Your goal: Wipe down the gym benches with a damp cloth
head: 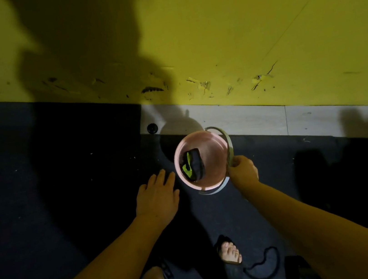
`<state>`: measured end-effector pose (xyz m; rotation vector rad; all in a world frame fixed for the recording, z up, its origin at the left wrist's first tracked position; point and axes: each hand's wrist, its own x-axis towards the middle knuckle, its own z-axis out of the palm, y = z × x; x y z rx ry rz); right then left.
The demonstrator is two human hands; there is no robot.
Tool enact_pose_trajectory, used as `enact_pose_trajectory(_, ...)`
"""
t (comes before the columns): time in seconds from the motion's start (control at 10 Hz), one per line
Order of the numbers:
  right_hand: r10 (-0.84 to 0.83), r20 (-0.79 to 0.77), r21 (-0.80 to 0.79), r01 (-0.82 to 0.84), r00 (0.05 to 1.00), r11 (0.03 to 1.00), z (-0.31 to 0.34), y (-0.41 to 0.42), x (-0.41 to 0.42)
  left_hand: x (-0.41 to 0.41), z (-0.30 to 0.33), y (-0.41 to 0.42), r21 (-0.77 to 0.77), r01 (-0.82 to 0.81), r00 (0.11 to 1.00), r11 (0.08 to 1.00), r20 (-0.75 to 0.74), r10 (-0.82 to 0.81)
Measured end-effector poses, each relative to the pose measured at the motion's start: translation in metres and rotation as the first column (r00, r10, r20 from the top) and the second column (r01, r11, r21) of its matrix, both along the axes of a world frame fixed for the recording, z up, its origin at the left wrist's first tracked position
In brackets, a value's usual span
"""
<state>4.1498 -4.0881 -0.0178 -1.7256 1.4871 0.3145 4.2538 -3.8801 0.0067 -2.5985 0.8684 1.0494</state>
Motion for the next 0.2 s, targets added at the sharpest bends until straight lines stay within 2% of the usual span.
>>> enact_pose_trajectory(0.2,0.05,0.018,-0.052,-0.049,0.999,0.997,0.035,-0.008,-0.016,-0.017,0.031,-0.003,-0.058,-0.042,0.998,0.997,0.051,0.045)
